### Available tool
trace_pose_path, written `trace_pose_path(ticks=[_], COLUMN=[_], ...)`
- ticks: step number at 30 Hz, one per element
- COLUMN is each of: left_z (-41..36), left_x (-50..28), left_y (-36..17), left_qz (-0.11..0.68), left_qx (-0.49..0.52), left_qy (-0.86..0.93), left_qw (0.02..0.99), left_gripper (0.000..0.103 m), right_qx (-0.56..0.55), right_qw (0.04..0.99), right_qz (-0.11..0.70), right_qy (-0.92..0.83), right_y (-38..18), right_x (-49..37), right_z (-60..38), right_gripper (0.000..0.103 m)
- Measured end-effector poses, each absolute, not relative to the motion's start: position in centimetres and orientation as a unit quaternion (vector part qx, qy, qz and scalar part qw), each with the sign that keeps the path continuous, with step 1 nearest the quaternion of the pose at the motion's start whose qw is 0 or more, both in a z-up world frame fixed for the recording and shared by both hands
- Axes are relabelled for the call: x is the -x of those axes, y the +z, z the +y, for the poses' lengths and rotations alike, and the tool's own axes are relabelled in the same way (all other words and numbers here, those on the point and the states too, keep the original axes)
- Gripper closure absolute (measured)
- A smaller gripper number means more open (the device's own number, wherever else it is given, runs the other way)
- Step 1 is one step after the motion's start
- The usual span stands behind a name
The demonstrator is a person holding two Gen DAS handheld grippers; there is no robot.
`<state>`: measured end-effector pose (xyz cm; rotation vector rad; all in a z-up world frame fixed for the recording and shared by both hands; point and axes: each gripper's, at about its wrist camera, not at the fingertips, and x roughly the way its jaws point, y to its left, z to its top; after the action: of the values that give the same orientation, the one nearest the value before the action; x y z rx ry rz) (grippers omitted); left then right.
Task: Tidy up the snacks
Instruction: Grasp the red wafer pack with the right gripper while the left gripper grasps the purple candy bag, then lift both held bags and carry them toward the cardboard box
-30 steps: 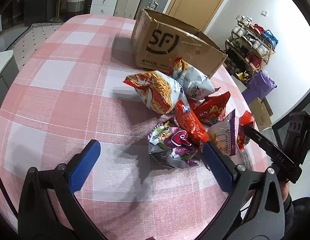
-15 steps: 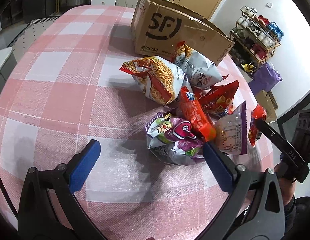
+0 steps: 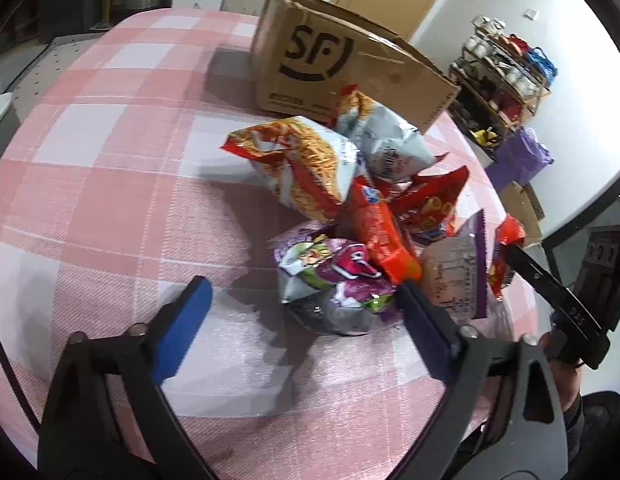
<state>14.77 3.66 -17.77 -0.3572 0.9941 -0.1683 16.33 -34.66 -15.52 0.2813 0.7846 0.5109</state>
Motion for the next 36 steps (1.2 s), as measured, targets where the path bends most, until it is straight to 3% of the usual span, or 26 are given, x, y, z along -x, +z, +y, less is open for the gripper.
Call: trace_pose_path(ticks=[6,13,36], left_z=[2.7,2.9,6.7], left_x=[-15.3,-15.3,-11.0], left_y=[-17.7,-17.7,-15.3], left_qz=[0.470,0.469,0.429], left_qx=[0.172,0.179,0.176], left_qy=[-0.127,-0.138,-0.112], left_qw=[0.856,0.854,0.879], left_gripper=[0.044,0.055,0.055], right_qx=[-0.137,-0.133,-0.103], right_qw=[0.882,0.883,0.889], right_qz=[0.379,0.380,0.366], right_qy=[0.244,0.243,0.256], right_y=[-15.6,-15.5,-13.0], right_x=[-16.1,-16.1,-14.4], right_z=[-34.8,-34.6,-32.8], right_gripper=[0.058,0.058,0.058])
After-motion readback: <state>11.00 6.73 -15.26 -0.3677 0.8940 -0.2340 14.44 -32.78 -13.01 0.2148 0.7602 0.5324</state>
